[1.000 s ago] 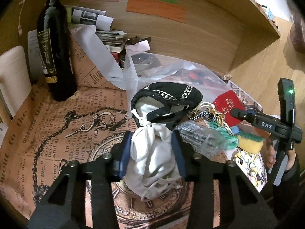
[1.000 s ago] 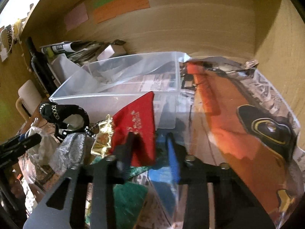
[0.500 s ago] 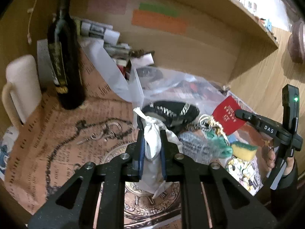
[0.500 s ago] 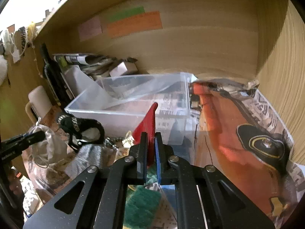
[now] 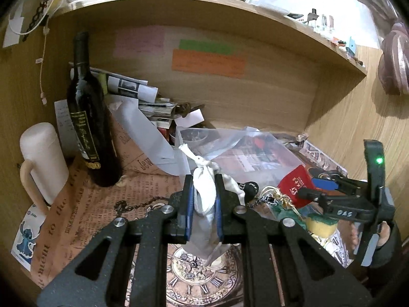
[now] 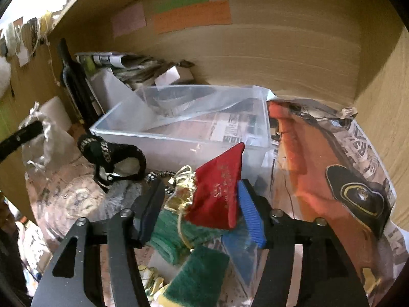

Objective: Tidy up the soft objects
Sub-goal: 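Lift both pouches and carry them over the clear plastic box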

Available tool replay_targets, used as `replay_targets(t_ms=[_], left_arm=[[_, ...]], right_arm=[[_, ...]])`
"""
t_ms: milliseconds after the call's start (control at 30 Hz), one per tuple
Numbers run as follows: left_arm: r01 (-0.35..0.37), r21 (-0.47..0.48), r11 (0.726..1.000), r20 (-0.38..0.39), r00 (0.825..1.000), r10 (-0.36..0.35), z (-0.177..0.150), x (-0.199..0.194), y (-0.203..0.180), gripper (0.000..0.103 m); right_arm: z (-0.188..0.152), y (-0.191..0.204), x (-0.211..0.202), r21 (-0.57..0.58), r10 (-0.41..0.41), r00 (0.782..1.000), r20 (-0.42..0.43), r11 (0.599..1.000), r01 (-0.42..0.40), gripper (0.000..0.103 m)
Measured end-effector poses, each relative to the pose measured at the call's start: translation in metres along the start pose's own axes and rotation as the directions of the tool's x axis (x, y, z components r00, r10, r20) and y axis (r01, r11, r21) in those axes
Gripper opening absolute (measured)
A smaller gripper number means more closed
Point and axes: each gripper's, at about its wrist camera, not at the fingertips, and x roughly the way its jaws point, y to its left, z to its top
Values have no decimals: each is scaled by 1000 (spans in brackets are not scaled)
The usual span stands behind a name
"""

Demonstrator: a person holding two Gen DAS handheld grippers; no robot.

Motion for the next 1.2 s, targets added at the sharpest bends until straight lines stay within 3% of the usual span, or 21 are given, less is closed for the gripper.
replay_targets(t_ms=[200, 567, 667, 767, 800, 867, 900, 1033, 1200], left_arm=[[-1, 2, 1000, -11, 1000, 1, -2, 5, 0, 14], [4, 7, 1000, -3, 1000, -4, 9, 18, 3, 14], [9, 6, 1000, -2, 1000, -9, 12, 22, 3, 14], [0, 16, 1000, 9, 1000, 0, 16, 25, 1, 14], [-2, 19, 1000, 14, 1000, 2, 18, 25, 1, 14], [-12, 26, 1000, 29, 1000, 11, 24, 26, 0, 14], [-16, 28, 999, 33, 999, 15, 27, 27, -1, 14], [-32, 33, 999, 42, 999, 31, 40, 35, -3, 14], [-56, 50, 997, 51, 997, 53, 52, 46, -7, 14]], right_arm=[[2, 5, 25, -82, -15, 995, -101, 997, 7, 59], [1, 1, 49, -165, -67, 978, -197, 986, 34, 56], [1, -4, 51, -147, -57, 978, -200, 989, 27, 50], [2, -5, 48, -125, -37, 980, -194, 992, 13, 37], [3, -6, 46, -118, -31, 982, -189, 993, 9, 31], [4, -6, 43, -101, -4, 983, -184, 995, -15, 9], [5, -8, 43, -76, 32, 980, -199, 996, -48, 9], [1, -1, 41, -103, 4, 986, -168, 994, -22, 8], [7, 1, 21, -93, 35, 993, -109, 995, -45, 8]])
